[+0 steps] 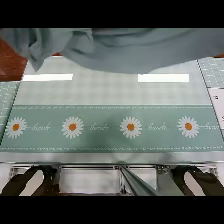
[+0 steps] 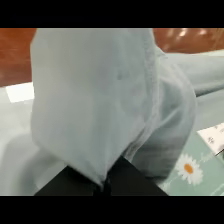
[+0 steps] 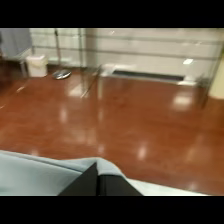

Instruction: Fold the shirts.

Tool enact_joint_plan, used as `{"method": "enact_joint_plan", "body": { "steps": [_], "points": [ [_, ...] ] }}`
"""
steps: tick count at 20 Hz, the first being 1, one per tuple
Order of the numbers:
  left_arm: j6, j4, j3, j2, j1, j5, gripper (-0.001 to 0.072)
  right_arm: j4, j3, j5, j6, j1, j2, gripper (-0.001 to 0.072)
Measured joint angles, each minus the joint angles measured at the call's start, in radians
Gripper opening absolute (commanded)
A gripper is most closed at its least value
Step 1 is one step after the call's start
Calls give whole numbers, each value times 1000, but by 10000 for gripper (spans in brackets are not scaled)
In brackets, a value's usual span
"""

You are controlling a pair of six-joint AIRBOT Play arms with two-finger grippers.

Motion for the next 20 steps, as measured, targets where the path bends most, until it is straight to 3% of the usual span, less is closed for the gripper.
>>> {"method": "enact_joint_plan", "body": {
  "steps": [5,11,16,20],
  "points": [
    [-48,200,-99,209,-93,-77,17,-134,18,160,55,0,144,18],
    [-101,297,-546,368,-253,-122,18,-96,-173,299,89,0,179,17],
    [-112,311,-938,359,-283,106,18,16,-463,150,60,0,90,18],
    [-115,314,-1059,207,-288,348,18,156,-549,-8,-25,1,-161,17]
  ]
}}
